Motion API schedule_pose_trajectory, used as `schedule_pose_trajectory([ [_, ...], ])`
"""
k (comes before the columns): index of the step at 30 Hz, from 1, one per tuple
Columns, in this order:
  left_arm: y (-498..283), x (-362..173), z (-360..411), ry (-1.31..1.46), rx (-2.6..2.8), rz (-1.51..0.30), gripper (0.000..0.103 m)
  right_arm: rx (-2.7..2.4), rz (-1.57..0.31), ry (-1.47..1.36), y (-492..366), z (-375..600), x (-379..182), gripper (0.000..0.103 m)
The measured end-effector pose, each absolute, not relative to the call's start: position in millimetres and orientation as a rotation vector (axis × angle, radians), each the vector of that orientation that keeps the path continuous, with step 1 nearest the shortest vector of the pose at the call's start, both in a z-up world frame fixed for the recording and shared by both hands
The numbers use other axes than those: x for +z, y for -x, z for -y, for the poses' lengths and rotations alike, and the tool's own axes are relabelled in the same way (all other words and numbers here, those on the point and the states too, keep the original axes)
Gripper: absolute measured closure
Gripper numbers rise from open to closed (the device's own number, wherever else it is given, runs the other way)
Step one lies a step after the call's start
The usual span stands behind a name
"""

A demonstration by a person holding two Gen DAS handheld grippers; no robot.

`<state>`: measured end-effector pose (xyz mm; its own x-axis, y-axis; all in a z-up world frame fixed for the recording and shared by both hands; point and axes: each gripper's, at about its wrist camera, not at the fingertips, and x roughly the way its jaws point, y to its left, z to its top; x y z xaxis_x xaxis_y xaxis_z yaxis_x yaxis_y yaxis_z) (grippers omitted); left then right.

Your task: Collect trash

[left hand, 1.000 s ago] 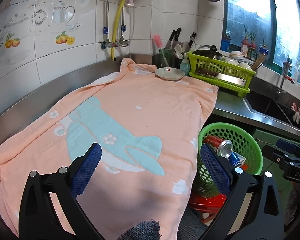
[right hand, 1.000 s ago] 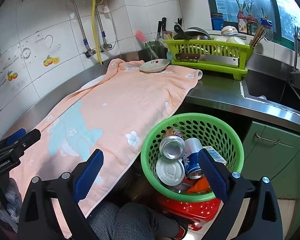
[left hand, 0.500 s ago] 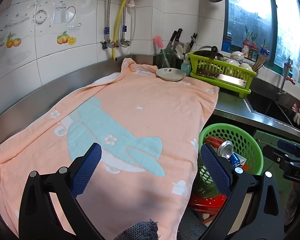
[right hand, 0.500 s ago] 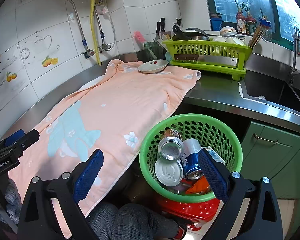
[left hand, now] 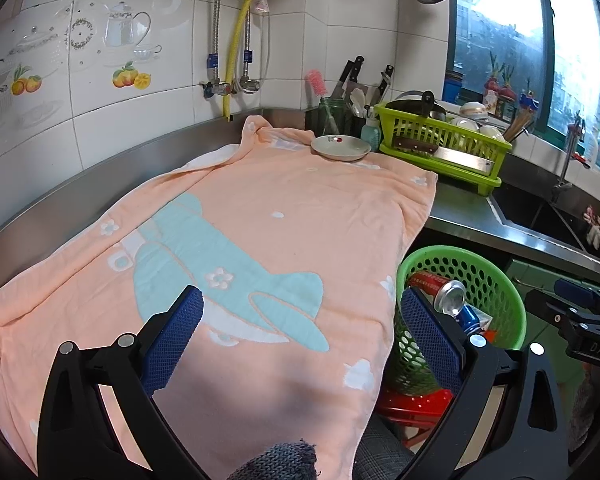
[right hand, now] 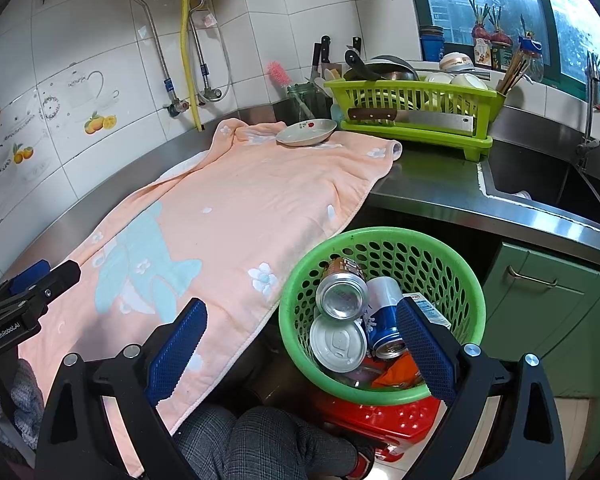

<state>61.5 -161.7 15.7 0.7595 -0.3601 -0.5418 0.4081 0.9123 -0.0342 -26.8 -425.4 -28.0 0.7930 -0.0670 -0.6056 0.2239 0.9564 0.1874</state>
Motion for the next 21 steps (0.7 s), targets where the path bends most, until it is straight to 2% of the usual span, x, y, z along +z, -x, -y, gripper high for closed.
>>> schedule_pose_trajectory([
  [21, -61.7, 10.7, 160.4, -0.076, -0.41, -0.58, 0.005, -0.156, -0.639, -0.258, 27.2, 424.6, -28.7, 0.011],
])
